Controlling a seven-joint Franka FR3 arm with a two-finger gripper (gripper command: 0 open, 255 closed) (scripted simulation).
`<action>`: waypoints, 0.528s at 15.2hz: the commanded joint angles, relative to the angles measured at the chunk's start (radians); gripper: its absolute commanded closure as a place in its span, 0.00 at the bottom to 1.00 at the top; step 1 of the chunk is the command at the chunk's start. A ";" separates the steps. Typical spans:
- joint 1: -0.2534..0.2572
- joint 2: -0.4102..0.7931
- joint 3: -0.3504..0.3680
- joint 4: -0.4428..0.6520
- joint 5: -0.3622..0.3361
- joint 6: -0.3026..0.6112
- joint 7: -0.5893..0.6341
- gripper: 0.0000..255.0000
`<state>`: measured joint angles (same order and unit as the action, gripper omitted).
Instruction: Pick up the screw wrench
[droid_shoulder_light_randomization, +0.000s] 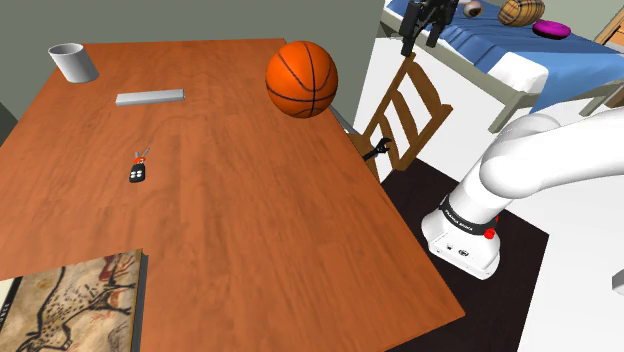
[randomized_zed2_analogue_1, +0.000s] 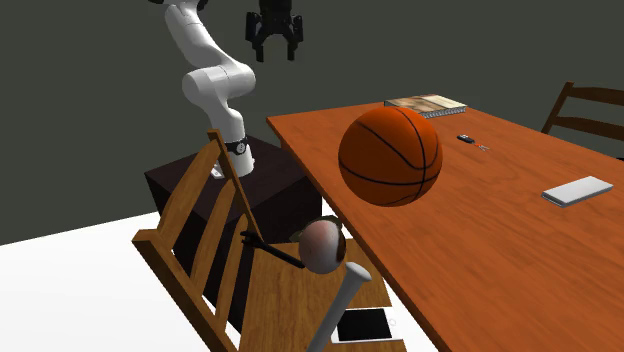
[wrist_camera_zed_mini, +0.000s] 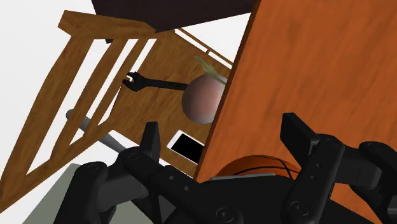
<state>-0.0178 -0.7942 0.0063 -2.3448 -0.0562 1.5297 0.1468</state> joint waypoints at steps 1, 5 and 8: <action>0.000 0.000 0.000 0.000 0.000 0.000 0.000 0.00; 0.009 -0.031 -0.099 -0.121 -0.039 0.093 -0.151 0.00; 0.011 -0.031 -0.178 -0.196 -0.074 0.167 -0.264 0.00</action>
<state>-0.0070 -0.8275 -0.1421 -2.5135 -0.1168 1.6662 -0.0740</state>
